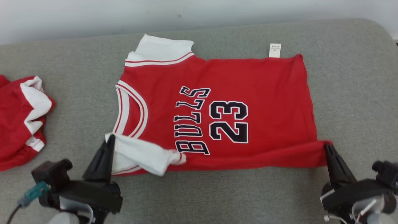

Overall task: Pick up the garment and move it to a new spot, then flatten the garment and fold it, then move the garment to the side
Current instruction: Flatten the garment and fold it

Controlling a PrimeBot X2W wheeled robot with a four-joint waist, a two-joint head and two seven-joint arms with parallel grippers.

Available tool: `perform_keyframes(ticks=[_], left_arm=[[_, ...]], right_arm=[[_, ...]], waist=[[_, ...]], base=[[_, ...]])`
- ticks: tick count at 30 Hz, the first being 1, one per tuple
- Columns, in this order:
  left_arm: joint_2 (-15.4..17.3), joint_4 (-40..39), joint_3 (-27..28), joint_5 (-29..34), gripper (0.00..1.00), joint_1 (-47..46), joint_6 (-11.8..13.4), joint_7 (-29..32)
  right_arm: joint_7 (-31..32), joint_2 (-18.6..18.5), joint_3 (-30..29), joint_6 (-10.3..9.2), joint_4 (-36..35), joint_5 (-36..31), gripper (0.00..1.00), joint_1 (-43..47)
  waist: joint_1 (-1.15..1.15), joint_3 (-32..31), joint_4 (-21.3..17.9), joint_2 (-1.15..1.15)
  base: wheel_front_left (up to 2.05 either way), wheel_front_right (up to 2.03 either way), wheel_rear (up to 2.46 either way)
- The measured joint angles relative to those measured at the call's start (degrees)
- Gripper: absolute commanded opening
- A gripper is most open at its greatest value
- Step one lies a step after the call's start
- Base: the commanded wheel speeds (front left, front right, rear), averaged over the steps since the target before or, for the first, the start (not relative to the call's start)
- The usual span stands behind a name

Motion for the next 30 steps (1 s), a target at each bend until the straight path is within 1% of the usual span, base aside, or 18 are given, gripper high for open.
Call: perform_keyframes(ticks=[6,9,10,11,12,16,19,24,30], left_arm=[[0.45,6.87,0.33,0.33,0.00,-6.76,-1.09,-0.54],[0.53,10.23,-0.31,0.81,0.00,-9.56,-2.04,-1.35],[0.56,11.43,-0.81,1.30,0.31,-10.57,-2.50,-1.48],[0.48,12.51,-1.31,1.94,0.93,-11.45,-2.55,-1.77],[0.20,13.47,-1.51,2.34,1.00,-12.11,-2.76,-2.12],[-0.38,16.83,-1.25,2.65,1.00,-13.12,-3.07,-3.85],[-0.99,17.75,-0.35,2.66,1.00,-12.61,-3.44,-4.67],[-0.93,16.81,1.23,3.87,1.00,-6.65,-3.03,-5.23],[-1.78,15.53,0.71,5.23,1.00,-1.49,-3.01,-5.32]], right_arm=[[-1.72,-0.70,2.26,0.00,7.16,-0.18,0.00,-8.08],[-3.04,-1.21,2.98,0.01,10.96,-0.18,0.00,-11.12],[-3.46,-1.41,3.16,0.01,12.16,-0.19,0.04,-11.89],[-4.07,-1.60,3.36,0.01,13.14,-0.21,0.42,-12.46],[-4.64,-1.92,3.85,0.01,14.00,-0.35,1.00,-12.87],[-7.02,-2.92,5.26,0.01,16.16,-0.74,1.00,-13.43],[-8.25,-3.94,5.69,0.01,16.64,-0.75,1.00,-12.59],[-9.01,-5.55,6.03,0.01,17.04,-0.09,1.00,-9.00],[-8.36,-5.67,7.04,0.01,17.22,-0.11,1.00,-6.87]], waist=[[0.00,2.45,-1.21,0.00],[0.00,3.52,-1.46,0.00],[0.01,3.79,-1.45,0.00],[0.01,3.96,-1.35,0.01],[0.01,4.04,-1.18,0.01],[0.00,3.50,-0.51,0.00],[0.01,2.54,-0.12,0.00],[-0.01,0.49,0.36,0.00],[-0.01,0.09,1.01,0.00]], base=[[0.00,0.00,0.00],[0.00,0.00,0.00],[0.00,0.00,0.00],[0.00,0.00,0.00],[0.00,0.00,0.00],[0.00,0.00,0.00],[0.00,0.00,0.00],[0.00,0.00,0.00],[0.00,0.00,0.00]])
